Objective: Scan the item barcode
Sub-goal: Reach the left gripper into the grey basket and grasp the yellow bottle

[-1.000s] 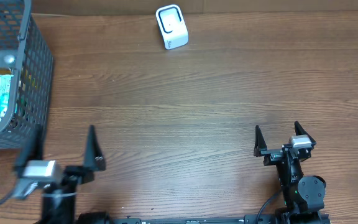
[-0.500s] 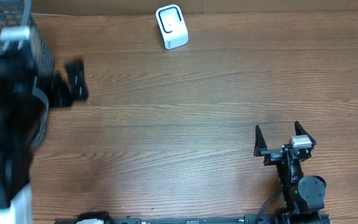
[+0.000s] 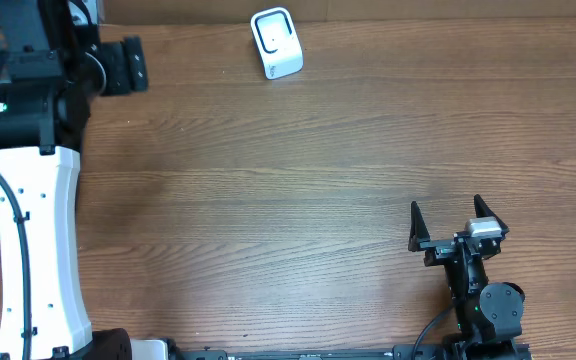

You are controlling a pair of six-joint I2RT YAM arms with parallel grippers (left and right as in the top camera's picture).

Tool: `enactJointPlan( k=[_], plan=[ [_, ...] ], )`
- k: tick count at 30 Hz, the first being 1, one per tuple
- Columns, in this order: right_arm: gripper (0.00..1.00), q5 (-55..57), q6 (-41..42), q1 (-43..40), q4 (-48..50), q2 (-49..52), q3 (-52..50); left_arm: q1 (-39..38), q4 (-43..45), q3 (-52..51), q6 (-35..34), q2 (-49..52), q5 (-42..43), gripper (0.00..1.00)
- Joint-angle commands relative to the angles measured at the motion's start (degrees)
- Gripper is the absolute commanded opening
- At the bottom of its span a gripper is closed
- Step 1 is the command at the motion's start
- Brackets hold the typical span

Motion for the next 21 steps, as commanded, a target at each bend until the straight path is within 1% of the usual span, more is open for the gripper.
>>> enactJointPlan(
  k=[1,3,7,8,12,16,21],
  plan=[
    [1.0,0.09,-0.09,-0.04,0.2,-0.35,-0.57,4.9,4.2,4.22,2.21,-1.49,-1.31,0.8],
    [1.0,0.09,-0.07,-0.04,0.2,-0.35,-0.57,8.61,6.58,5.33,2.23,-1.49,-1.16,0.79],
    [1.0,0.09,-0.07,-0.04,0.2,-0.35,-0.57,17.09,9.57,5.51,2.19,-1.18,-1.14,0.86],
    [1.0,0.09,-0.07,-0.04,0.2,-0.35,-0.57,20.48,9.81,5.51,2.19,-0.61,-1.09,0.88],
    [1.0,0.09,-0.09,-0.04,0.2,-0.35,-0.57,26.62,8.76,5.51,2.4,1.99,0.11,0.92],
    [1.0,0.09,-0.09,-0.04,0.2,-0.35,-0.57,31.04,4.44,5.51,4.07,6.88,6.99,0.92],
    [1.0,0.09,-0.07,-0.04,0.2,-0.35,-0.57,33.44,2.45,5.51,5.68,13.51,13.35,0.93]
  ],
)
